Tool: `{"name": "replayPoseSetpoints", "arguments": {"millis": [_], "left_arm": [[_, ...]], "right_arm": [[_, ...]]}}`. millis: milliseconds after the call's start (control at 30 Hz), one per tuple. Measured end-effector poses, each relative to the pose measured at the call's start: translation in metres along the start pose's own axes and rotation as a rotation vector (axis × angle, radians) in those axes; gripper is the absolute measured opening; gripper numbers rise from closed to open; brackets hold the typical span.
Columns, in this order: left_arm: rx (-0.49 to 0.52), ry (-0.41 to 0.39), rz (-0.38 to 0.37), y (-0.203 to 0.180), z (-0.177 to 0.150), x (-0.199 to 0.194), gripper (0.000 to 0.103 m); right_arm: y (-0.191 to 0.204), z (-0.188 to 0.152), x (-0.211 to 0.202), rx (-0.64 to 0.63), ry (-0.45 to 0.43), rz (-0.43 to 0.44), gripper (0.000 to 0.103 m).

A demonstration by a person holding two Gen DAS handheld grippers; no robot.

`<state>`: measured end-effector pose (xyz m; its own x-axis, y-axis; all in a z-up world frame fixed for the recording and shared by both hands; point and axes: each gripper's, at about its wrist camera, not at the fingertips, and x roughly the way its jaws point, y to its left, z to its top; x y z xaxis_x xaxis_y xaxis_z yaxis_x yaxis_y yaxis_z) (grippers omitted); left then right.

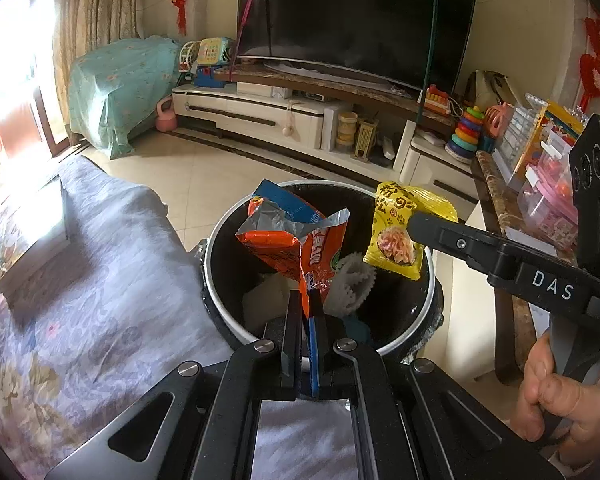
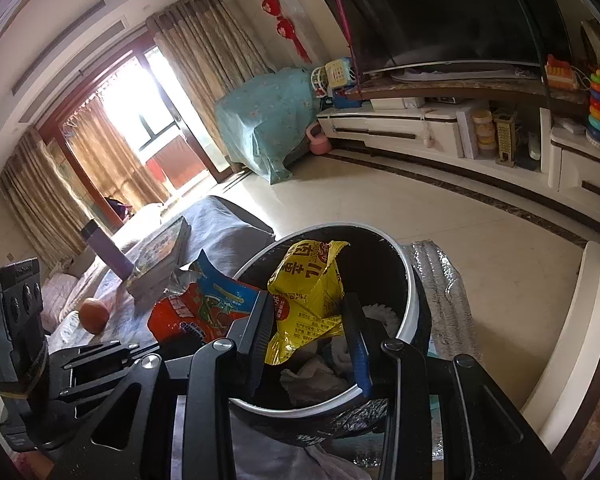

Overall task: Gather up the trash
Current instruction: 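Carry the orange-blue wrapper and yellow snack bag over the trash bin with both tools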

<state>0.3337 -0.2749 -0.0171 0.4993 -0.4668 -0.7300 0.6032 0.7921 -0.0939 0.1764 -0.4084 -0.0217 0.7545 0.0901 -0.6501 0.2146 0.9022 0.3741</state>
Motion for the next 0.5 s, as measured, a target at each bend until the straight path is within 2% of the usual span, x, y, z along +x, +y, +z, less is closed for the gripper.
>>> {"name": "replayPoseSetpoints", "arguments": {"millis": [500], "left_arm": [[-0.013, 0.023, 0.003, 0.002, 0.013, 0.018, 0.001]], "right_arm": [[0.001, 0.006, 0.014, -0.027, 0.05, -0.038, 0.036]]}}
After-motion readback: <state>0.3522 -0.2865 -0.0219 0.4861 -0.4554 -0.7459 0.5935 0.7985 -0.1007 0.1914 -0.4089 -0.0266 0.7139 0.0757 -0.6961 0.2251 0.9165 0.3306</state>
